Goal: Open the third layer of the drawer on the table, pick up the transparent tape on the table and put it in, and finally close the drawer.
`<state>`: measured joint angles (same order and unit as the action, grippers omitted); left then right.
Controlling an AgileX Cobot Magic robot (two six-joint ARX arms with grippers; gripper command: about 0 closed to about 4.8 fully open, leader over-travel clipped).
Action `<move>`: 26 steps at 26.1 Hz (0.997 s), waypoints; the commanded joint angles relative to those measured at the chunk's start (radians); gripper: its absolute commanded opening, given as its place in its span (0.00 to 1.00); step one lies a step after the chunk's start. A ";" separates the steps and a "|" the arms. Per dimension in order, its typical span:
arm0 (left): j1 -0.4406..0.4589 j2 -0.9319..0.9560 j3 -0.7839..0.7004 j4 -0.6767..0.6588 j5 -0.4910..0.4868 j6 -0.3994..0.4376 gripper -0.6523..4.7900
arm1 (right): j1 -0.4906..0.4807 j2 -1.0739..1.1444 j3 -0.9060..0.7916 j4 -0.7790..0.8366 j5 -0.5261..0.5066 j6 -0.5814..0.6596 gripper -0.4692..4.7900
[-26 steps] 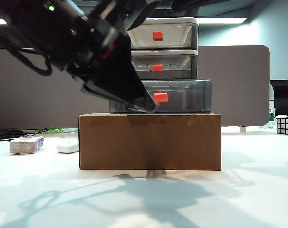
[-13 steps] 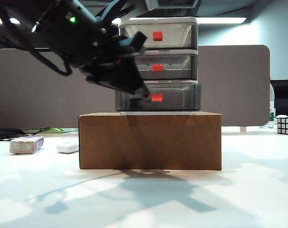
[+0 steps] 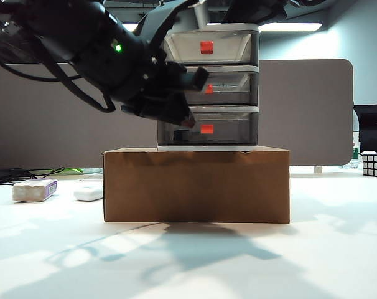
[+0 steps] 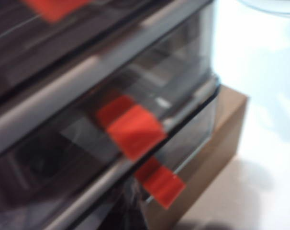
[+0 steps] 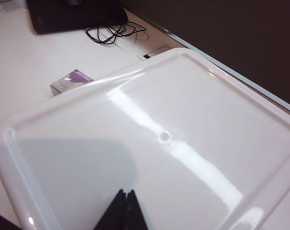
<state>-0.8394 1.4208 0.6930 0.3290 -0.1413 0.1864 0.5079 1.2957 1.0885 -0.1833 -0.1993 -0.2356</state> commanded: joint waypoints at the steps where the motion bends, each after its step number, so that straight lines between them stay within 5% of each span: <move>1: 0.000 0.013 0.001 0.037 -0.058 0.005 0.11 | 0.000 -0.004 -0.002 -0.037 0.006 0.000 0.08; 7: -0.053 -0.120 0.001 -0.146 0.040 0.035 0.11 | 0.000 -0.121 -0.001 0.029 -0.031 -0.032 0.08; 15: -0.188 -0.520 -0.029 -0.581 0.049 0.027 0.11 | 0.000 -0.463 -0.058 -0.278 -0.042 -0.026 0.08; 17: -0.211 -0.677 -0.099 -0.635 0.049 -0.047 0.11 | -0.001 -0.598 -0.135 -0.321 -0.040 0.014 0.08; 20: -0.216 -0.866 -0.197 -0.620 0.043 -0.148 0.11 | -0.001 -0.763 -0.251 -0.330 -0.039 0.066 0.08; 26: -0.219 -1.288 -0.423 -0.537 -0.073 -0.158 0.11 | -0.001 -1.080 -0.524 -0.254 0.024 0.132 0.08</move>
<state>-1.0599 0.1818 0.2962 -0.2447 -0.1761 0.0311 0.5076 0.2508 0.6022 -0.4740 -0.2123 -0.1215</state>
